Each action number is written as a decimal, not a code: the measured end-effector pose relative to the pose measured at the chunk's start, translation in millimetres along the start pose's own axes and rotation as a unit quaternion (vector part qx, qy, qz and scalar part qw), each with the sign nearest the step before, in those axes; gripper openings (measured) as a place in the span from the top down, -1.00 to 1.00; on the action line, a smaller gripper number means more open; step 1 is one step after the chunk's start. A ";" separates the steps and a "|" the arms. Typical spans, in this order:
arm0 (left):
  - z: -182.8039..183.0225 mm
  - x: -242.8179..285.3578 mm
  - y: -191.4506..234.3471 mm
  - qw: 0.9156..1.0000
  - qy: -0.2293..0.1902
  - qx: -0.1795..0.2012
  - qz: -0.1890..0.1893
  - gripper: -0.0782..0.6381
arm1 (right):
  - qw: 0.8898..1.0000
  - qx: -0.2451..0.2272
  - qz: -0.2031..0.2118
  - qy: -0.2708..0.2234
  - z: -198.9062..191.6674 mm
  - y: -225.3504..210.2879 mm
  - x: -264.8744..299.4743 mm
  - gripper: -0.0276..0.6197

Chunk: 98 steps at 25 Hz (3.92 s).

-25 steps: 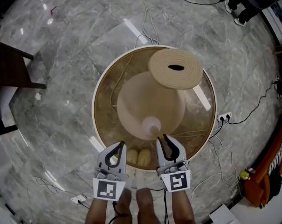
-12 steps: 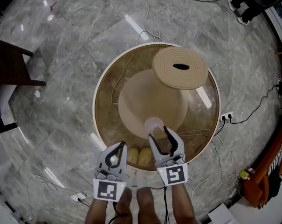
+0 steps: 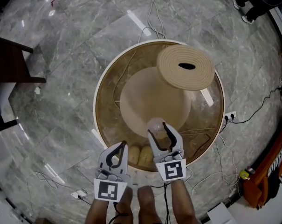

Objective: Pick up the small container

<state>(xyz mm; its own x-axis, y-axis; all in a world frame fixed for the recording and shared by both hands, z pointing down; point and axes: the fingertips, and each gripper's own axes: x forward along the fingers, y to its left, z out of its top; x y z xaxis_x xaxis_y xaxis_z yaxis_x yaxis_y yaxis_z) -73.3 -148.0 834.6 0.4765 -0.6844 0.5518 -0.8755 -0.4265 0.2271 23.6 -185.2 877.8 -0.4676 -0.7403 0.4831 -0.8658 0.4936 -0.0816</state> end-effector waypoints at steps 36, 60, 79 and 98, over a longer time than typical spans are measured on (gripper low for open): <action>82.3 -28.7 -5.8 0.999 -0.040 0.021 0.005 0.73 | 0.998 -0.055 -0.035 -0.012 75.0 -10.6 -32.6 0.54; 282.8 -178.1 -97.4 0.983 -0.124 0.136 -0.019 0.73 | 0.991 -0.055 -0.067 -0.100 312.5 3.6 -222.1 0.54; 352.5 -311.2 -157.6 0.965 -0.176 0.193 -0.041 0.73 | 0.981 -0.060 -0.114 -0.144 396.4 61.4 -374.5 0.54; 317.3 -377.8 -182.0 0.964 -0.174 0.194 -0.055 0.73 | 0.977 -0.056 -0.145 -0.144 368.9 104.2 -460.1 0.54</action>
<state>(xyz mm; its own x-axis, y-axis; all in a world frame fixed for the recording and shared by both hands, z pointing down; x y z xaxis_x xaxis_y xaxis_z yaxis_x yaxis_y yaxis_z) -68.6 0.6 330.1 0.6215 -0.7509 0.2233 -0.7547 -0.6503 -0.0864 82.8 38.5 325.4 -0.2504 -0.9460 0.2059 -0.9520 0.2793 0.1255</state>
